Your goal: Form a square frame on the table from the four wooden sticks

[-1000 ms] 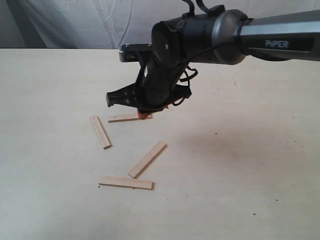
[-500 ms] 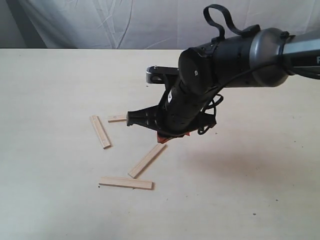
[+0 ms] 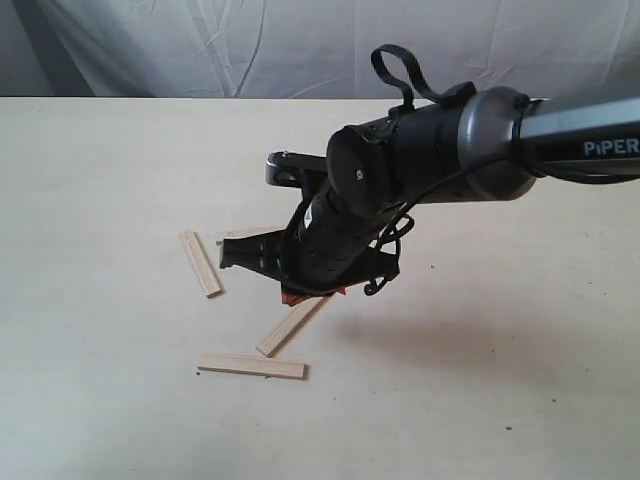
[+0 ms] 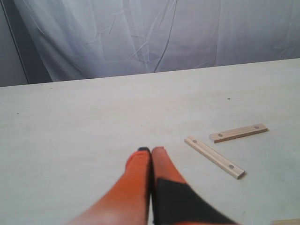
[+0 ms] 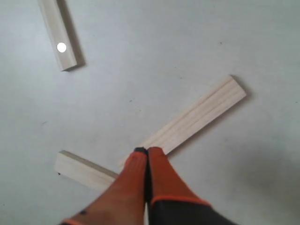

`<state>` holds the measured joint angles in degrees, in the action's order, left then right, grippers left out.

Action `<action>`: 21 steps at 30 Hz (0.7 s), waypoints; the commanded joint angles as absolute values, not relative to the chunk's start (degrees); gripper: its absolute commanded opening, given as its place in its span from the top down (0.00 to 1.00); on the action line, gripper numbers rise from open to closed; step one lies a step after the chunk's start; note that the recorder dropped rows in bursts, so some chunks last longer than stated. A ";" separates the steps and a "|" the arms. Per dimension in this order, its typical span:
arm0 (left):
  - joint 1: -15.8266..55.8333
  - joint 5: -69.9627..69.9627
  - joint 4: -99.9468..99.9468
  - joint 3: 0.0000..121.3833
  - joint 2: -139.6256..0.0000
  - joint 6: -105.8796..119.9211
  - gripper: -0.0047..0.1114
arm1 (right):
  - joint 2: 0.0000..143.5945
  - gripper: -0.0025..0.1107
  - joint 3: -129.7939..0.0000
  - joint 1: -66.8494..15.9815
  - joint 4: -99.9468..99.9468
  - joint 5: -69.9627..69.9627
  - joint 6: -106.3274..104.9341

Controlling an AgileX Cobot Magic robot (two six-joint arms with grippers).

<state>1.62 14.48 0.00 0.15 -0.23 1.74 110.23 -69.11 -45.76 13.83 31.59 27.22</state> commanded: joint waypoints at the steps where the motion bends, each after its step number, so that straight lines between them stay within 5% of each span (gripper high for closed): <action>1: 1.79 13.69 0.35 0.00 0.00 1.53 0.96 | 110.09 0.99 -68.82 -45.75 13.40 30.80 27.42; 21: 1.79 1.34 4.73 0.00 0.00 1.53 0.96 | 121.30 0.99 -87.30 -45.75 11.12 37.48 16.30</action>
